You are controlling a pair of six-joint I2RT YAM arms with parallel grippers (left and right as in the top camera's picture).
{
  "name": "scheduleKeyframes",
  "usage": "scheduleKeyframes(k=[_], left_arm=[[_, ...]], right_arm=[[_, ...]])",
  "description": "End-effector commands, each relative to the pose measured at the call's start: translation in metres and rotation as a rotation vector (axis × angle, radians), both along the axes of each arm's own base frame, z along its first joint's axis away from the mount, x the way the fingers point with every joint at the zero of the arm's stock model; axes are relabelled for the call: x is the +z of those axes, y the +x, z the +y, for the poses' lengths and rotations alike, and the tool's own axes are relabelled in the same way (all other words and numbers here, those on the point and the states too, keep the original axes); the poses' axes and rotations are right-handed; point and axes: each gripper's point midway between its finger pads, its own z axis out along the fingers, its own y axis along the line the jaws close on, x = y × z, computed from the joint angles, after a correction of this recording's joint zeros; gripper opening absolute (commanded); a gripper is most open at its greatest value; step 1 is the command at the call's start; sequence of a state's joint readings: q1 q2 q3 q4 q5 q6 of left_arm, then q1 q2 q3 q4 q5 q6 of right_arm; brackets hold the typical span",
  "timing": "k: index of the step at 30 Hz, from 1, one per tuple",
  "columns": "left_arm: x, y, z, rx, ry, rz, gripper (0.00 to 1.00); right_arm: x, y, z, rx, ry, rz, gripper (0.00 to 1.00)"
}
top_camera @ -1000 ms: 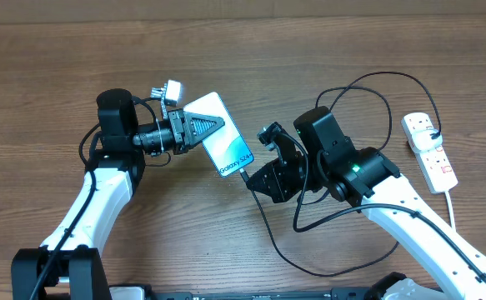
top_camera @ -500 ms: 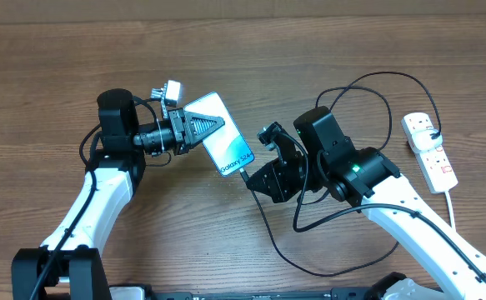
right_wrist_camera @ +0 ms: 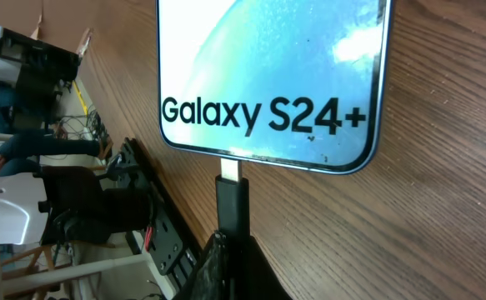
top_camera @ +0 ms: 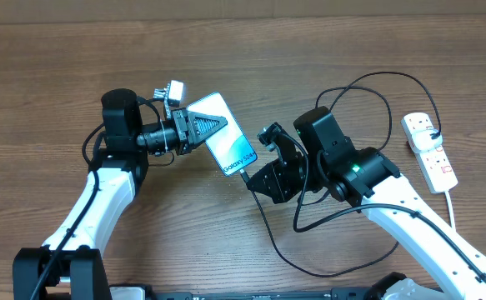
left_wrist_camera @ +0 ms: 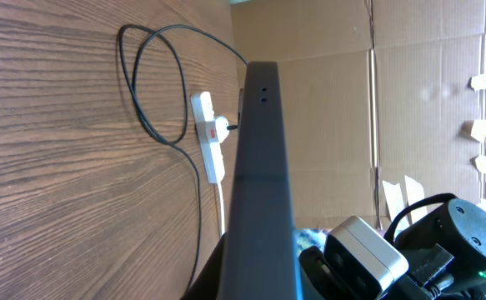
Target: Plug charger to phone and switch on socket
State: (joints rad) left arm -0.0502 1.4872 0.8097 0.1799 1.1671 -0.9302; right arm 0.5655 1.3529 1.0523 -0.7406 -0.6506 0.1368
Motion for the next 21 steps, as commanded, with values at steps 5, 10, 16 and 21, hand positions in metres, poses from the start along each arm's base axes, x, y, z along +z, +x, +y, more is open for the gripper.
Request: scheduleKeyframes(k=[5,10,16,21], left_arm=[[0.008,-0.007,-0.008,-0.056,-0.016,-0.032,0.04],[0.008,0.000,0.004,-0.022,-0.011,-0.046,0.04],[0.011,0.000,0.013,-0.023,-0.025,-0.054,0.04],[0.011,-0.001,0.012,-0.028,-0.026,-0.057,0.04]], right_arm=[[0.004,0.005,0.002,-0.001,0.002,-0.027,0.04],[-0.002,0.006,-0.003,-0.020,-0.036,-0.021,0.04],[-0.002,0.007,-0.004,-0.024,-0.041,-0.028,0.04],[0.000,0.008,-0.002,-0.020,-0.029,-0.033,0.04]])
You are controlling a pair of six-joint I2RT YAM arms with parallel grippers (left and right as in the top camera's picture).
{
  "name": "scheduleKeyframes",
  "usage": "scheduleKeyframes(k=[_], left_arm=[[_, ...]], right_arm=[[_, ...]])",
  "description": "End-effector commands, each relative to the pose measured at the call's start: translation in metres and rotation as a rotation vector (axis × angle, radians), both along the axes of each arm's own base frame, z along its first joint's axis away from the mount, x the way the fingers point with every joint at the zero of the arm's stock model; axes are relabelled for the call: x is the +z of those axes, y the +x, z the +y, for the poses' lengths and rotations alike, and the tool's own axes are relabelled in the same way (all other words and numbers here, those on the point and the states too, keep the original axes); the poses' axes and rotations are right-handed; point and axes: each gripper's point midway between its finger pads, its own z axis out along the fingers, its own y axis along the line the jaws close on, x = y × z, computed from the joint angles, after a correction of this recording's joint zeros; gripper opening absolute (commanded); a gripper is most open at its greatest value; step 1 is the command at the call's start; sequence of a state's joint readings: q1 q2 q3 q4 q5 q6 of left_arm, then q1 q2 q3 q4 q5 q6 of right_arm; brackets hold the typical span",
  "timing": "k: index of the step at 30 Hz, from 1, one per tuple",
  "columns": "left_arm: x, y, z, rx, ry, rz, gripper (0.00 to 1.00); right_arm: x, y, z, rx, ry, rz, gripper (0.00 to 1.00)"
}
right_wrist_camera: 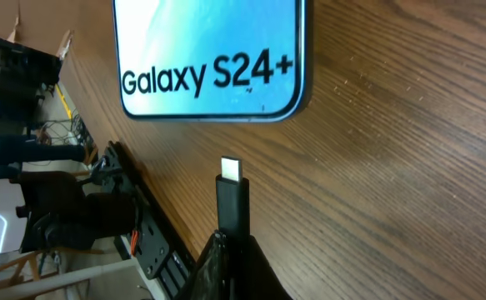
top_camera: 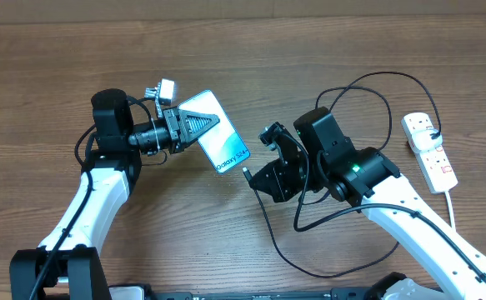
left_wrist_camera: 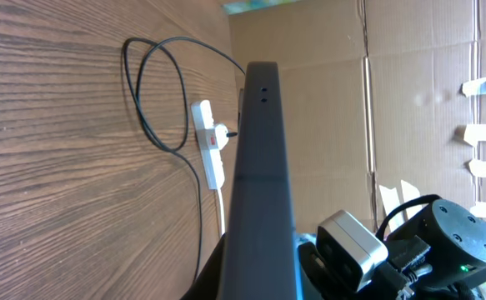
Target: Plug charger to phone and switch on socket
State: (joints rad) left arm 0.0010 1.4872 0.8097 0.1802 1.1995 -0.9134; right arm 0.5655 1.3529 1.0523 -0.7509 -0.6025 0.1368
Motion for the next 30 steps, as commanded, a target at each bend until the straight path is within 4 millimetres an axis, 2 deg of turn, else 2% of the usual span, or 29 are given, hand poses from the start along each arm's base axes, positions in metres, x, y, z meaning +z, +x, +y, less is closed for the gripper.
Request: scheduleKeyframes(k=[1,30], left_arm=[[0.0085,-0.0050,-0.0033,-0.047,-0.015,-0.041,0.04],[0.0064,-0.0065,-0.0132,-0.056,-0.002,-0.042,0.04]], right_arm=[[0.0050,0.0033,0.0030,0.007,0.010,-0.020,0.04],[0.0099,0.0015,0.0075,0.026,0.043,-0.018,0.04]])
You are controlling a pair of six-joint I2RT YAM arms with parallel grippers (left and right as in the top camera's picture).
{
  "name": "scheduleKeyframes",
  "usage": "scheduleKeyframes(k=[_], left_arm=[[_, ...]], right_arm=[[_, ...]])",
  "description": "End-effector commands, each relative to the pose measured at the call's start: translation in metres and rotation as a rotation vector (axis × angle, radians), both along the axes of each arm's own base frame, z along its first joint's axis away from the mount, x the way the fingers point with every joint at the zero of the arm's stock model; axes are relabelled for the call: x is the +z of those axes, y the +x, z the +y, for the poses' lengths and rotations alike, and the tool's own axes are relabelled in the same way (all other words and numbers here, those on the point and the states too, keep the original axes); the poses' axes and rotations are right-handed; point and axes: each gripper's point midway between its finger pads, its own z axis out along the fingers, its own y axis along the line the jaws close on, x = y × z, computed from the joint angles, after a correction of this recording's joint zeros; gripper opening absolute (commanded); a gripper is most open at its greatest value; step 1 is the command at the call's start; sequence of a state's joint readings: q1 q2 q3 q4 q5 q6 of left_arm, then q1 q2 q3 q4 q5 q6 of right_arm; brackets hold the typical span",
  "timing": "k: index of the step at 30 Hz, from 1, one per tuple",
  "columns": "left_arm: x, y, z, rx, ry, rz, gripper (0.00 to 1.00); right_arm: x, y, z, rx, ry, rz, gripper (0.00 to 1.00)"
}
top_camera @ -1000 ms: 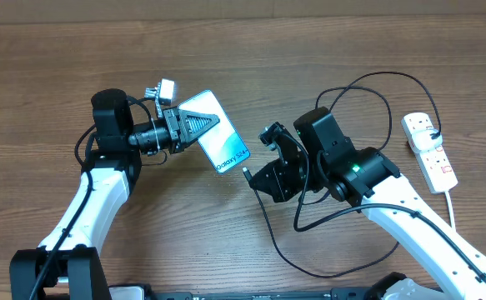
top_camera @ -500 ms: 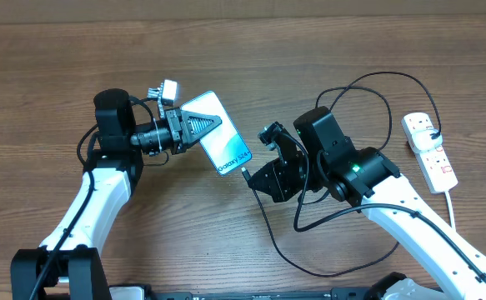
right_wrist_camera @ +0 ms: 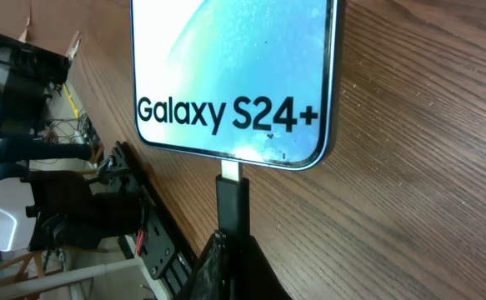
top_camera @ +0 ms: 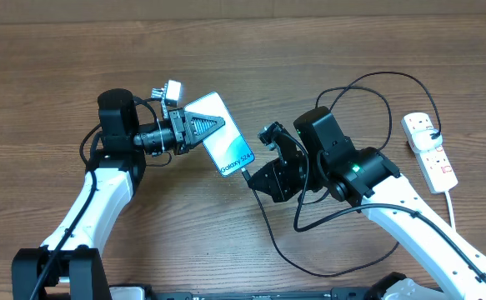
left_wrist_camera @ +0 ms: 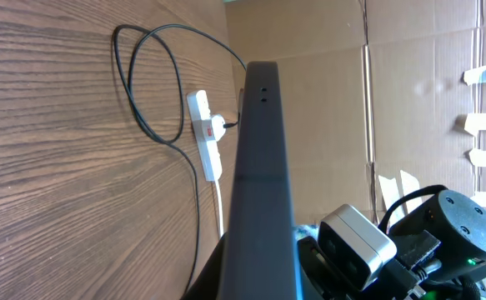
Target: Plug charger to phone and switch on socket
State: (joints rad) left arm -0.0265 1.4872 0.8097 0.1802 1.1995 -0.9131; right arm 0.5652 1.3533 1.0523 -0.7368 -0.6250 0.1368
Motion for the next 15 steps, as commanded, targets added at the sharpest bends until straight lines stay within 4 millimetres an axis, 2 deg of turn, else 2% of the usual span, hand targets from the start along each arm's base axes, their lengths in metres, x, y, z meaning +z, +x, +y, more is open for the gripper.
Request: scheduleKeyframes(k=[1,15], left_arm=[[0.0062,-0.0017,-0.0036,-0.026,-0.002,-0.041,0.04],[0.0047,0.0010,-0.0026,-0.009,0.006,-0.034,0.04]], right_arm=[[0.0065,0.0020,0.0043,0.014,0.020,-0.017,0.04],[0.0064,0.0019,0.0043,0.014,0.020,-0.016,0.04]])
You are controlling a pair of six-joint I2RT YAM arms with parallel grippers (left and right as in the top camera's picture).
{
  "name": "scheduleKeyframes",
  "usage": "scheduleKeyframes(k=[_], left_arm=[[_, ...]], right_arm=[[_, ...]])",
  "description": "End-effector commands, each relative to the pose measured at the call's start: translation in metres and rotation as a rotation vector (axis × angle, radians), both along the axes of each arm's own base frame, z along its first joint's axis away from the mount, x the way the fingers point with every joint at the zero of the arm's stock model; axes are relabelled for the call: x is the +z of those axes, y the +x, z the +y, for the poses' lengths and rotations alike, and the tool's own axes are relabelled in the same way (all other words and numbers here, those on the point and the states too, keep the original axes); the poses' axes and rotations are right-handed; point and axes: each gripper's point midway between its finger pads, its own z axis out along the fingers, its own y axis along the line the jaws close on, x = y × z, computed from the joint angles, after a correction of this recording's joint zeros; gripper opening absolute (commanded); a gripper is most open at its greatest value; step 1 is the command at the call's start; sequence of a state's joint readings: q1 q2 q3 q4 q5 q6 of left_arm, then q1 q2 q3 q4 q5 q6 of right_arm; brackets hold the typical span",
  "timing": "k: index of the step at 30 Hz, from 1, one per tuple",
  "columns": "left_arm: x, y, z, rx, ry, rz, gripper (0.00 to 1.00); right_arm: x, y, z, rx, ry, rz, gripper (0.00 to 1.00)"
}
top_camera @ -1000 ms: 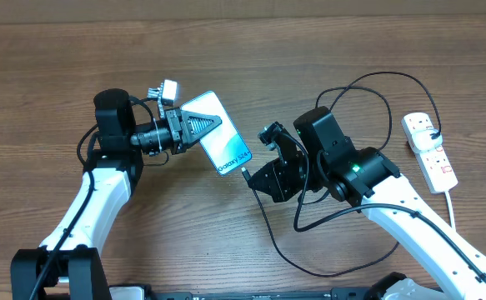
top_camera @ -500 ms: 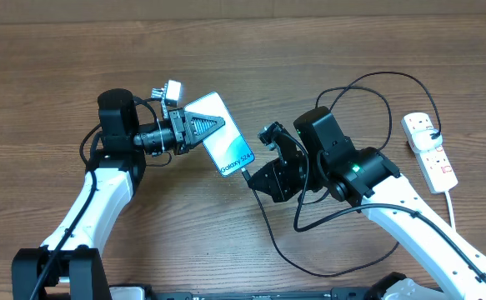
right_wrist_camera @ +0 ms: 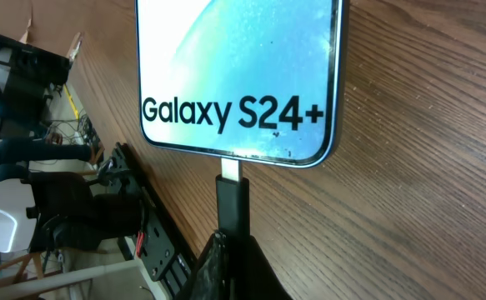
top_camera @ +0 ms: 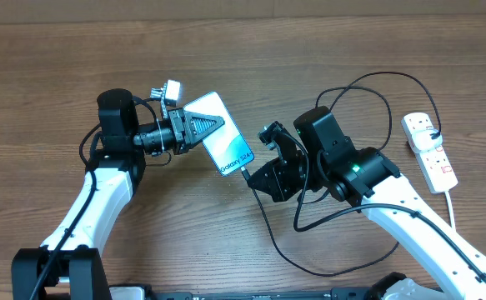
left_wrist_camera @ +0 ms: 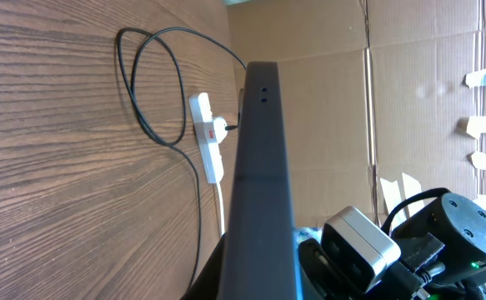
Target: Plug charger to phone and switch on socket
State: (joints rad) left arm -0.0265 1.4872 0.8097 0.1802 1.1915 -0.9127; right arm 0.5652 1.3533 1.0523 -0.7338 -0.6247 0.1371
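Note:
A phone (top_camera: 224,140) with a light blue screen reading "Galaxy S24+" (right_wrist_camera: 234,83) is held above the table, my left gripper (top_camera: 199,130) shut on its upper half. In the left wrist view only its dark edge (left_wrist_camera: 262,167) shows. My right gripper (top_camera: 259,177) is shut on the black charger plug (right_wrist_camera: 232,208), whose silver tip (right_wrist_camera: 230,169) touches the middle of the phone's bottom edge. How far the tip is seated cannot be told. The white socket strip (top_camera: 429,151) with a red switch lies at the far right.
The black charger cable (top_camera: 368,92) loops over the table from the strip's plug (top_camera: 433,134) toward my right arm and trails under it to the front (top_camera: 284,250). Cardboard walls (left_wrist_camera: 393,100) stand behind the table.
The phone has shifted very slightly toward the plug; the silver tip sits a touch closer against its bottom edge. Both grippers keep their holds.
At first the plug tip met the phone's bottom edge. Then the phone stood farther left, with a clear gap between it and the plug. After that the phone was back at the plug tip, and now it presses slightly closer.

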Motion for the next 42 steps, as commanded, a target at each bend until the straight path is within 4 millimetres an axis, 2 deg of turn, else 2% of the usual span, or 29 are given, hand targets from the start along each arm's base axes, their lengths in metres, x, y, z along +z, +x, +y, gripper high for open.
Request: scheduleKeyframes(k=[1,27,42], left_arm=[[0.0053,-0.0001,-0.0031,-0.015,0.001,-0.031,0.04],[0.0019,0.0068,-0.0001,0.041,0.000,0.037,0.04],[0.0051,0.0005,-0.0028,0.000,-0.017,0.030,0.04]], right_arm=[[0.0064,0.0011,0.0042,0.016,0.020,-0.013,0.04],[0.0068,-0.0010,0.0047,0.022,0.026,-0.003,0.04],[0.0069,-0.0008,0.0048,0.022,0.026,-0.005,0.04]])
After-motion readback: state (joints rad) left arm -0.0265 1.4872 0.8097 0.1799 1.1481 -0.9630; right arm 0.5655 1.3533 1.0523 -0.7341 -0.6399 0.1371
